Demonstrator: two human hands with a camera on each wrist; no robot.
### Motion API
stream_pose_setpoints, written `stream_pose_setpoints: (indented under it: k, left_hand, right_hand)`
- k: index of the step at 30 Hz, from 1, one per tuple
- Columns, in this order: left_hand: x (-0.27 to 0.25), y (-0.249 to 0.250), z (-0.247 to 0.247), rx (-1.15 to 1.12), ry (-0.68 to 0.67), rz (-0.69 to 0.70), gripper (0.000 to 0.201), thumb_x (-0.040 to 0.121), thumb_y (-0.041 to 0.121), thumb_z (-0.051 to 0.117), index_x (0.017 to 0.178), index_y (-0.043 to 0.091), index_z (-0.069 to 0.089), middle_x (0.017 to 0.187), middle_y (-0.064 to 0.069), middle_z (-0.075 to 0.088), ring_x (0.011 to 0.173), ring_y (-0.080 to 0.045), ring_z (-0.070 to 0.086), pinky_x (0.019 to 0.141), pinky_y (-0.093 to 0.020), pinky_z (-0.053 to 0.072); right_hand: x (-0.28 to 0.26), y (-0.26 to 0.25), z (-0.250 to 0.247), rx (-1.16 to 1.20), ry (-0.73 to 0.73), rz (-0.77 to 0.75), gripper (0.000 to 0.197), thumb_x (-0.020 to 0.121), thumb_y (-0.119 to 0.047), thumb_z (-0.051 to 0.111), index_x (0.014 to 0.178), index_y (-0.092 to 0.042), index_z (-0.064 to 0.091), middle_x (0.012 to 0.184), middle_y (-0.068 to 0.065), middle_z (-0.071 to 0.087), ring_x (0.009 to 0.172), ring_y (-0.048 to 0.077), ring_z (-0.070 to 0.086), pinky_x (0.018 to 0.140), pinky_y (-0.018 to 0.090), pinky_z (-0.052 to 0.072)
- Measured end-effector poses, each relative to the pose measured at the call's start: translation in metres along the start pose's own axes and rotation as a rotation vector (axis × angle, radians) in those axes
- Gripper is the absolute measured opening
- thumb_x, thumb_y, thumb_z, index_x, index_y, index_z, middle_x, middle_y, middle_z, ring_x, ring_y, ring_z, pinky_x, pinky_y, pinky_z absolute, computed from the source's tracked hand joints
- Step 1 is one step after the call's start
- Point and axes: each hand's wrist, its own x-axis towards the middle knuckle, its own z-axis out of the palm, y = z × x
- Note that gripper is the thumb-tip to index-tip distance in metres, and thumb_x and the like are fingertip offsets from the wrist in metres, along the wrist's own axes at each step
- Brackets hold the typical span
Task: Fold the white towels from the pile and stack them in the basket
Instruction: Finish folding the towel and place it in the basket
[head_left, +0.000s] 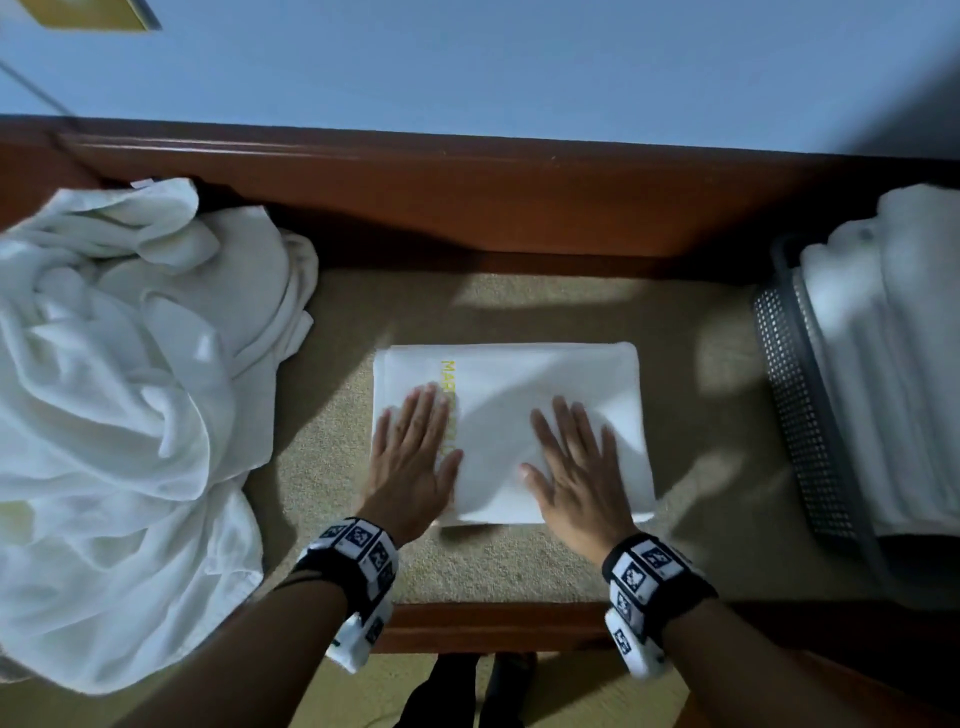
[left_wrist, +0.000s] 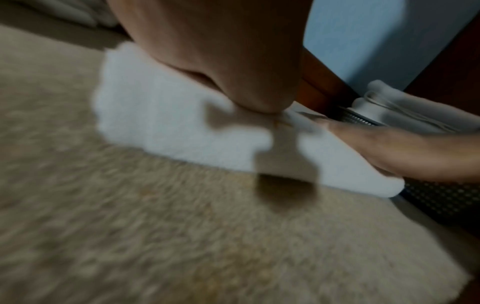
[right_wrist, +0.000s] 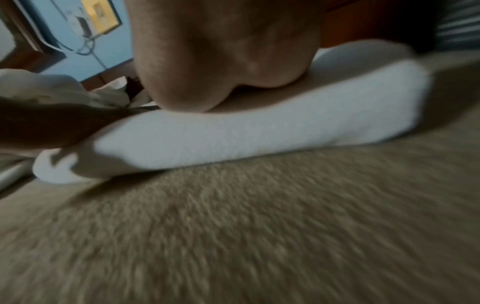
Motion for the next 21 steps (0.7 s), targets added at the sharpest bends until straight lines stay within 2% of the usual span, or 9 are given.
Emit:
stream_pose_setpoints:
  k: [3,7,10,13,16,18,21]
  left_hand:
    - [-0.009,-0.013,-0.002,-0.009,0.016,-0.059,0.071,0.106,0.056,0.018,0.167,0.024,-0.002,0.174,0.006,-0.012,0.160,-0.015,-0.010,0.129,-0.053,0.000]
    - [-0.005,-0.007,-0.009,-0.001,0.043,-0.118,0.071,0.106,0.051,0.019,0.166,0.019,-0.002,0.174,0.001,-0.015,0.160,-0.019,-0.014,0.128,-0.051,-0.006]
    - [0.015,0.014,-0.006,0.000,0.037,-0.014,0.067,0.107,0.042,0.024,0.167,0.020,0.002,0.174,-0.002,-0.011,0.160,-0.023,-0.012,0.129,-0.054,-0.003]
    - [0.043,0.013,-0.004,-0.013,0.009,0.019,0.067,0.107,0.044,0.024,0.167,0.024,0.002,0.174,0.002,-0.011,0.160,-0.018,-0.013,0.128,-0.056,0.003]
    - [0.056,-0.015,-0.006,0.018,0.014,-0.064,0.066,0.107,0.053,0.018,0.166,0.030,-0.003,0.174,0.007,-0.013,0.159,-0.014,-0.014,0.128,-0.054,-0.002]
    - [0.057,-0.037,-0.010,0.004,0.027,-0.179,0.068,0.106,0.060,0.013,0.166,0.034,-0.004,0.174,0.004,-0.009,0.160,-0.020,-0.010,0.128,-0.054,-0.004]
    - [0.058,-0.055,-0.015,-0.021,0.000,-0.234,0.071,0.104,0.063,0.010,0.166,0.032,-0.005,0.175,-0.004,-0.003,0.161,-0.026,-0.006,0.128,-0.054,-0.004]
  right_hand:
    - [-0.020,0.018,-0.008,-0.010,0.001,0.021,0.072,0.106,-0.058,0.023,0.167,-0.025,0.003,0.173,0.004,-0.013,0.160,0.023,-0.010,0.127,0.059,0.010]
    - [-0.004,0.011,-0.027,0.000,-0.002,0.182,0.077,0.106,-0.059,0.028,0.166,-0.022,-0.002,0.171,0.010,-0.023,0.157,0.027,-0.022,0.127,0.058,-0.005]
    - [0.032,-0.016,-0.027,-0.015,0.006,0.044,0.076,0.104,-0.059,0.028,0.167,-0.022,0.004,0.172,0.014,-0.013,0.159,0.034,-0.013,0.125,0.062,-0.004]
    - [0.070,-0.021,-0.020,-0.036,-0.078,0.006,0.075,0.102,-0.064,0.015,0.166,-0.029,0.000,0.173,0.005,-0.014,0.160,0.028,-0.013,0.124,0.063,-0.003]
    - [0.084,0.013,-0.024,-0.043,-0.075,0.062,0.070,0.104,-0.066,0.012,0.164,-0.037,-0.008,0.172,-0.007,-0.019,0.158,0.017,-0.021,0.124,0.059,-0.011]
    - [0.083,0.038,-0.030,0.011,-0.052,0.129,0.068,0.104,-0.066,0.012,0.163,-0.042,-0.010,0.171,-0.011,-0.021,0.156,0.013,-0.024,0.124,0.059,-0.013]
    - [0.074,0.060,-0.033,0.069,-0.006,0.240,0.071,0.101,-0.071,0.019,0.162,-0.045,-0.007,0.171,-0.010,-0.020,0.159,0.019,-0.013,0.126,0.061,-0.003]
